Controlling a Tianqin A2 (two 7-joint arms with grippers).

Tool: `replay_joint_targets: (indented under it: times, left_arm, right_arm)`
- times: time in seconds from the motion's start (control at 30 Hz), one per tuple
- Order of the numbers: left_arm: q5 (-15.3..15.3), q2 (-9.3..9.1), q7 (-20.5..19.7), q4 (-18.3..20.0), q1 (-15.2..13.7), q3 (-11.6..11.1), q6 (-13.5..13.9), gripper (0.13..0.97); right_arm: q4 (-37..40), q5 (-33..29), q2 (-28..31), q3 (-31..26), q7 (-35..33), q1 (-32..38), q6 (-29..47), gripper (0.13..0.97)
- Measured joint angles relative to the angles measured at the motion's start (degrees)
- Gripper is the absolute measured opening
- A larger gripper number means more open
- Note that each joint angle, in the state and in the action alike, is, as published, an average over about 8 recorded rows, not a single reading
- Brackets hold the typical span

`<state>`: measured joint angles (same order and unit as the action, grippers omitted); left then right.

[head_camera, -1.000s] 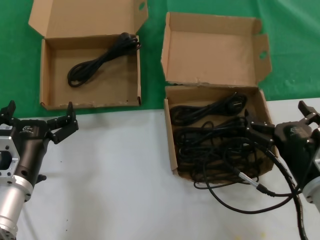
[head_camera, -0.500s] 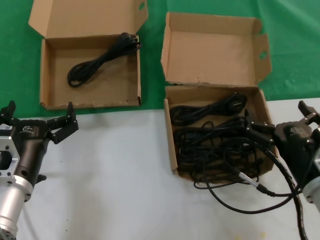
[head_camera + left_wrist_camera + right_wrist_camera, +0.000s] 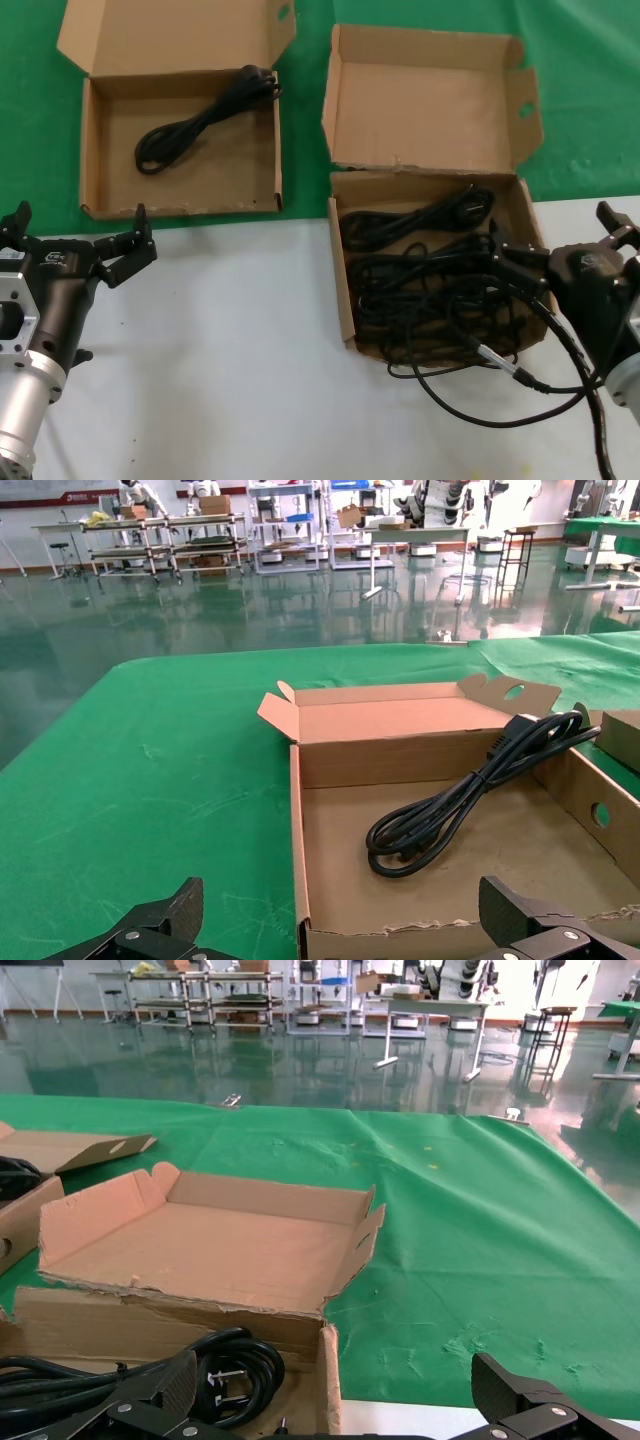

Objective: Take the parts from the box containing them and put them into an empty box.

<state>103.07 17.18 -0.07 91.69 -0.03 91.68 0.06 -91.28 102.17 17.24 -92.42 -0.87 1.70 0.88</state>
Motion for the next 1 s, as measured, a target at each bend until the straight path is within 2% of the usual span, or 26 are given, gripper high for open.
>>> replay_joint_targets:
  times: [1.0]
  left_arm:
    - [0.0,0.0,0.0,0.0,0.0,0.0,0.0,0.966]
  right_arm:
    - [0.0,0.0,0.0,0.0,0.0,0.0,0.0,0.966]
